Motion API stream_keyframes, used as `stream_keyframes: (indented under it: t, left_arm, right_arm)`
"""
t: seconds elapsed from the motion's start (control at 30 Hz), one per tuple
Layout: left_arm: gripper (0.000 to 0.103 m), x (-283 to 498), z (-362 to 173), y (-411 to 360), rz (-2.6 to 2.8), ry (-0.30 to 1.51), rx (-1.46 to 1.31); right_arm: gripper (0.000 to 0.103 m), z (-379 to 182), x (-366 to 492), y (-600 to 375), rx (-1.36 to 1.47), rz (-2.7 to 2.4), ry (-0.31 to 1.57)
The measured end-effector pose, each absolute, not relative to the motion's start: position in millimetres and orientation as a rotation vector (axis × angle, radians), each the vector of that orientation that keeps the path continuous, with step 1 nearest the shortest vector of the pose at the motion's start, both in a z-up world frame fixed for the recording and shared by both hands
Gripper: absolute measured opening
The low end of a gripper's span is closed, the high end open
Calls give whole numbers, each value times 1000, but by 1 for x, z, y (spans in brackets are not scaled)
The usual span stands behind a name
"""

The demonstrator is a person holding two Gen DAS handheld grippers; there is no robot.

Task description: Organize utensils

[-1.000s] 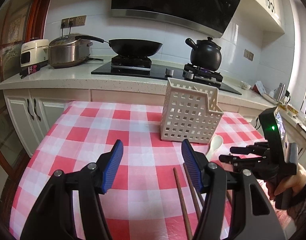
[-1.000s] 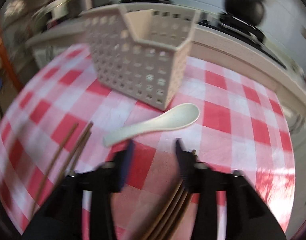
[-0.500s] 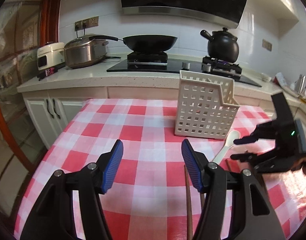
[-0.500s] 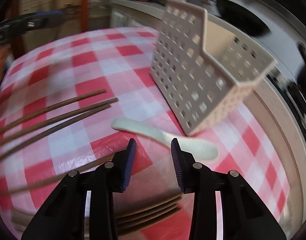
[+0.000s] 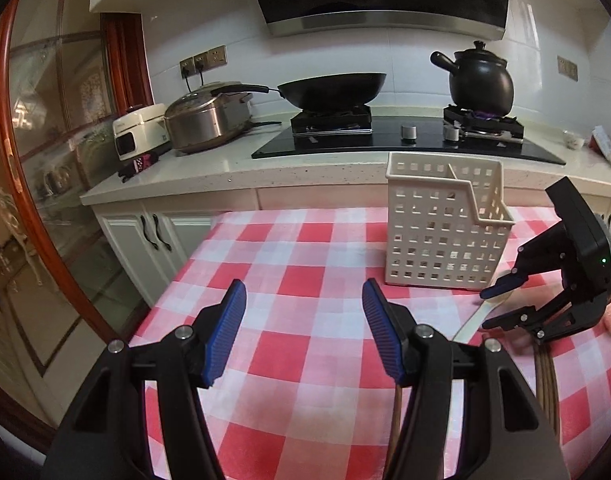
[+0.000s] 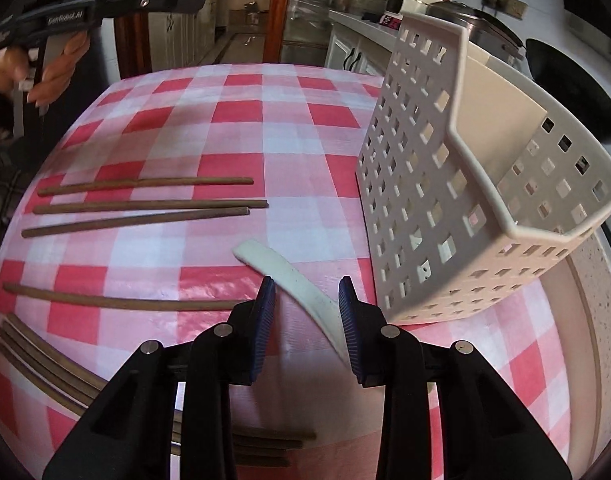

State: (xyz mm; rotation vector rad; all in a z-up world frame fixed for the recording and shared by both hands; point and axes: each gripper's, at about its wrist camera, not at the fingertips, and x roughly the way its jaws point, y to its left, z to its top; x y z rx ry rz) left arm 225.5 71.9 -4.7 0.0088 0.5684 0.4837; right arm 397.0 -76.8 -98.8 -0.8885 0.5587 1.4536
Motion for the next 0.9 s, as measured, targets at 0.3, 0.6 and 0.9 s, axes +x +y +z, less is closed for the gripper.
stream_keyframes:
  t: [0.3,0.6,0.9]
  left_arm:
    - [58,248,-12,41,373,576,24]
    - [58,234,-19,34,248,549,0]
    - [58,203,-12,65,169,513,-53]
  right_arm:
    - [16,-109,401,-69,-793,1206,643]
    - [9,-85,365,-89,-552,995,660]
    - [9,-26,314,-109,-246,813,510]
